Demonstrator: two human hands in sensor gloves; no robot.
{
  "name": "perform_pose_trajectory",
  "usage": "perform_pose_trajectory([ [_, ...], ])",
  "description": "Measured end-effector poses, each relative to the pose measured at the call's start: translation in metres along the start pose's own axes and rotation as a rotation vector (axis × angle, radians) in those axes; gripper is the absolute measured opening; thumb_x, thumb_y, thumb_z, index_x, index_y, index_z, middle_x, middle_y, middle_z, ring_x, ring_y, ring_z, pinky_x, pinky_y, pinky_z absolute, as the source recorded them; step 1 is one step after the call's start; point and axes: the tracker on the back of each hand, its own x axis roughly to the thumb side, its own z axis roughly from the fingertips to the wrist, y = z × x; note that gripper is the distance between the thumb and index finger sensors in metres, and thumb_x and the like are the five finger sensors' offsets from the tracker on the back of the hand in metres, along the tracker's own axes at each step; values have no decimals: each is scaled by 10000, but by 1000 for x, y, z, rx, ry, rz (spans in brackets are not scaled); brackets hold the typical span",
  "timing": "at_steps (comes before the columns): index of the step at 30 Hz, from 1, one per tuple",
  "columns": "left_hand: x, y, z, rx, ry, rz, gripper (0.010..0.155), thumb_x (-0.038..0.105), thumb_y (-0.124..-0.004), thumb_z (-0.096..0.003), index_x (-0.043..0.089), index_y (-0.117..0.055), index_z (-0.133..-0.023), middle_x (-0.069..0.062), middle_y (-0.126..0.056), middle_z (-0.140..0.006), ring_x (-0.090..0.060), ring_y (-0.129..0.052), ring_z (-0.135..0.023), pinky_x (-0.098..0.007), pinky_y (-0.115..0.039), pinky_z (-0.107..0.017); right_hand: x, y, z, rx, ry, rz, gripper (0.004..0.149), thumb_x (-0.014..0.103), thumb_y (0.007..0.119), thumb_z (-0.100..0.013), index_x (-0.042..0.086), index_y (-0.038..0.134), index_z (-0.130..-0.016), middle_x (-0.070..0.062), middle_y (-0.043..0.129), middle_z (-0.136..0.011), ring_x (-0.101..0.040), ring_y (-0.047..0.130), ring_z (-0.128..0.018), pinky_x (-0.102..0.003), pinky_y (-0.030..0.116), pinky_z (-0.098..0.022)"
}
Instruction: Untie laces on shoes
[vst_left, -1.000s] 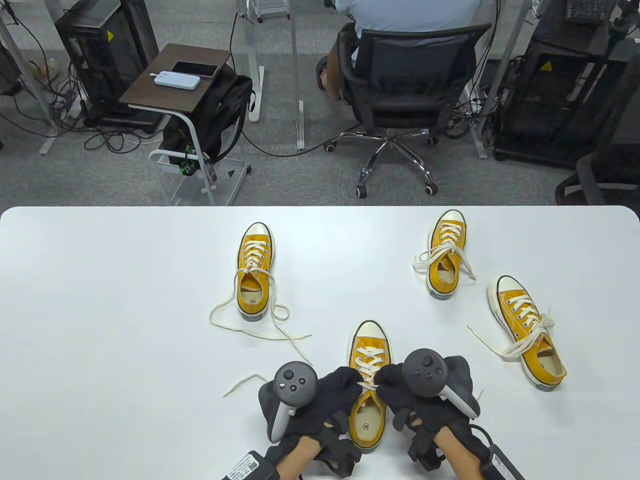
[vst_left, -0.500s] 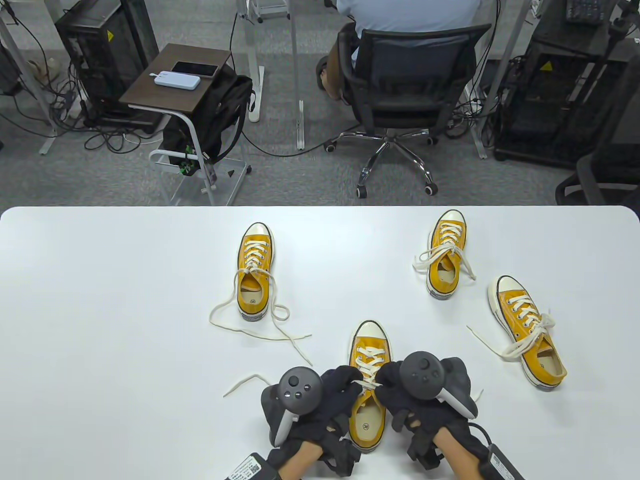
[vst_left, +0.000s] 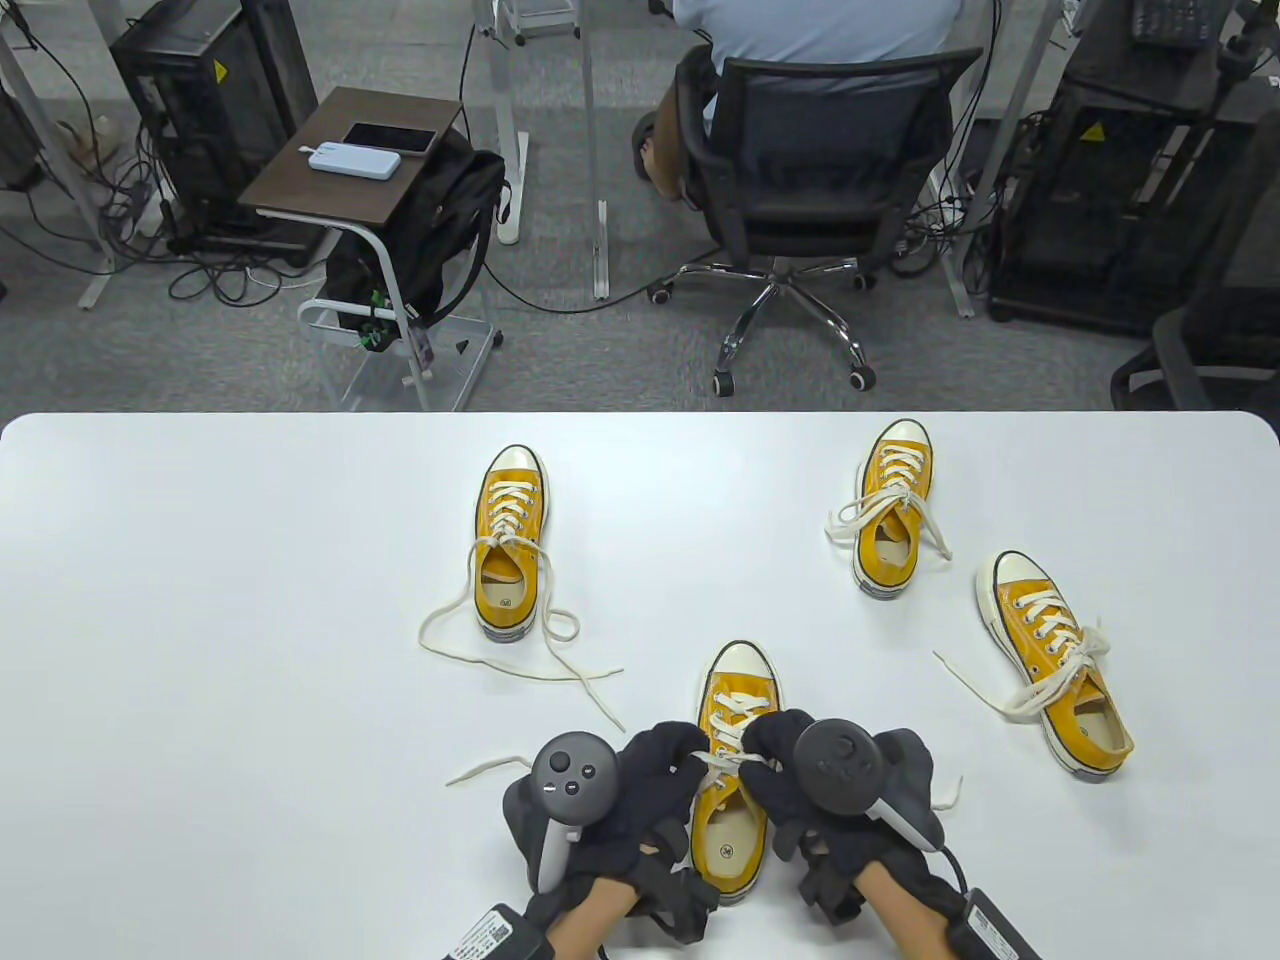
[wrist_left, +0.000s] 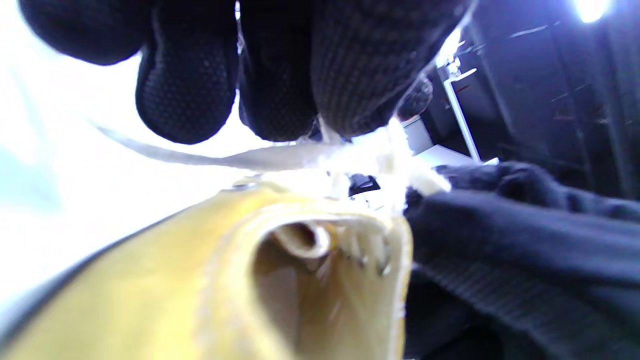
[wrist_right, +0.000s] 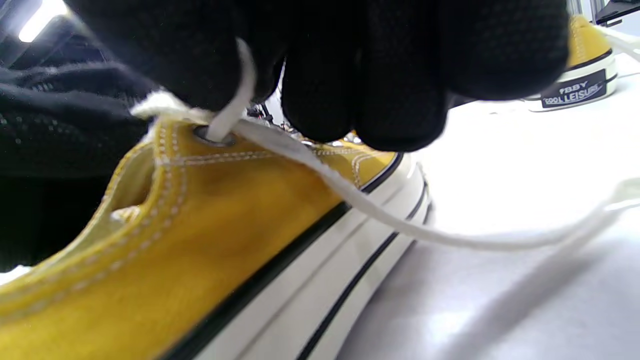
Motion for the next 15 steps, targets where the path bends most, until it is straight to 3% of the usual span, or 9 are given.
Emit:
perform_pose_trajectory([
  [3, 0, -1, -1, -21, 10, -19, 381, 387, -847, -446, 365, -862, -826, -48, -927, -846, -353, -964, -648, -487, -819, -436, 0, 1, -1, -6, 4, 15, 398, 347, 860, -431, 218, 758, -793, -122, 916, -763, -367, 955, -561, -509, 825, -372],
  [7, -7, 0, -3, -12, 53, -12, 363, 468, -831, -447, 343, -880, -784, -64, -935, -830, -368, -964, -632, -493, -818, -429, -7, -3, 0, -54, 36, -3, 353, 453, 826, -433, 249, 780, -717, -124, 924, -740, -370, 960, -548, -506, 829, -360],
  [12, -5, -1, -4, -1, 24, 3, 395, 389, -846, -445, 354, -834, -838, -44, -918, -852, -338, -968, -645, -467, -828, -424, -9, -3, -1, -61, 47, -17, 403, 353, 831, -446, 217, 750, -817, -126, 914, -764, -367, 960, -546, -502, 830, -355],
  [15, -3, -1, -6, 13, -22, 17, 412, 323, -858, -439, 358, -826, -849, -17, -941, -807, -303, -986, -613, -446, -844, -401, -7, -2, -1, -72, 40, -13, 405, 341, 856, -432, 219, 758, -806, -110, 926, -741, -358, 966, -537, -495, 836, -347],
])
